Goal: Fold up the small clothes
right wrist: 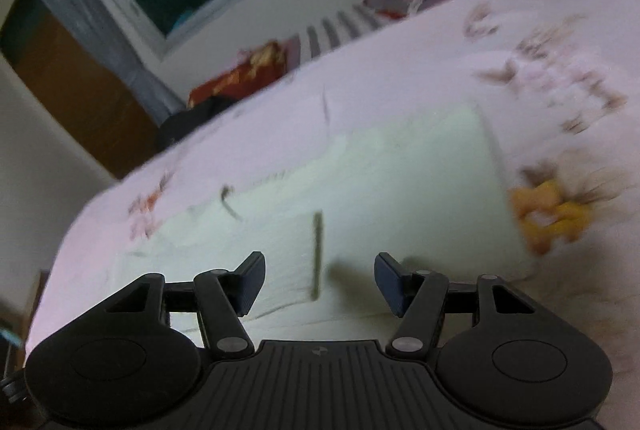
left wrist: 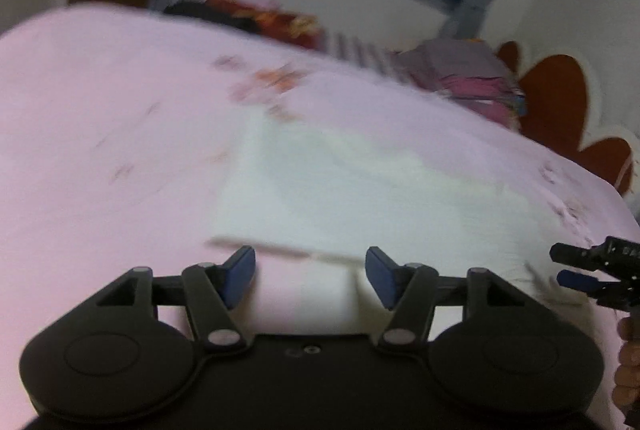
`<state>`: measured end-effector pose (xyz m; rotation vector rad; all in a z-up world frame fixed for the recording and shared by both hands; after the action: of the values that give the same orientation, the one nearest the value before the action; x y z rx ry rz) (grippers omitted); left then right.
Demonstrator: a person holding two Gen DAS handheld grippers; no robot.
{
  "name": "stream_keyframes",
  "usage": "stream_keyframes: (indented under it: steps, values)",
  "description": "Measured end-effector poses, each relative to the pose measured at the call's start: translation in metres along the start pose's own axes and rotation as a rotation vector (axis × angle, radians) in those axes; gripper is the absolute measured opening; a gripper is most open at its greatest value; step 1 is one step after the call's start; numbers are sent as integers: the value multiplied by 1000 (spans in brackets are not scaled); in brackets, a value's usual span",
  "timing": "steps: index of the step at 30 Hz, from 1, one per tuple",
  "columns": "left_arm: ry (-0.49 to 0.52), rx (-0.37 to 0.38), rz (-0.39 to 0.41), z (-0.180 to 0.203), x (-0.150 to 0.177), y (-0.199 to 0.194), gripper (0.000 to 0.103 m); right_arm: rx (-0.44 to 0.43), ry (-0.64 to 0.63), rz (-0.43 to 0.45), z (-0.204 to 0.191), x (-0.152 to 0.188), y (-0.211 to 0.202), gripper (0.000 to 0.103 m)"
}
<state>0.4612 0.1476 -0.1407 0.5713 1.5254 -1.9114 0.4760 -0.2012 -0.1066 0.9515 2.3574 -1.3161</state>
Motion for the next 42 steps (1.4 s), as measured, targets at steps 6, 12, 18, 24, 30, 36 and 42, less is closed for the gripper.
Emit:
stream_keyframes:
  steps: [6,12,18,24,30,36,42]
  values:
    - [-26,4,-58,-12,2,26,54,-26,-16,-60,-18,10,38,47]
    - [-2,-13,-52,-8,1,37,48,27,-142,-46,-36,6,47,7]
    - [46,-15,-66,-4,-1,38,46,69,-185,90,-23,-13,8,7]
    - [93,29,-60,4,-3,42,39,146,-158,115,22,-19,-20,7]
    - [73,56,-71,7,-5,49,16,168,-134,119,39,-16,-27,7]
    - [68,68,-78,6,-4,53,14,184,-127,124,47,-14,-32,7]
    - [71,72,-84,5,-5,54,14,196,-110,108,58,-8,-27,7]
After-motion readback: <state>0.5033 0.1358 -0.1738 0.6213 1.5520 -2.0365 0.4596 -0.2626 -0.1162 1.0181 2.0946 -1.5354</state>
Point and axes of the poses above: each gripper's, at about its wrist camera, not at the fingertips, and y roughly the way its jaws point, z to its right, x to its underside, the point moved 5 cm from there along y, roughly the way its jaws point, and after that the axes turned 2 degrees about y, right-handed, at the moved point
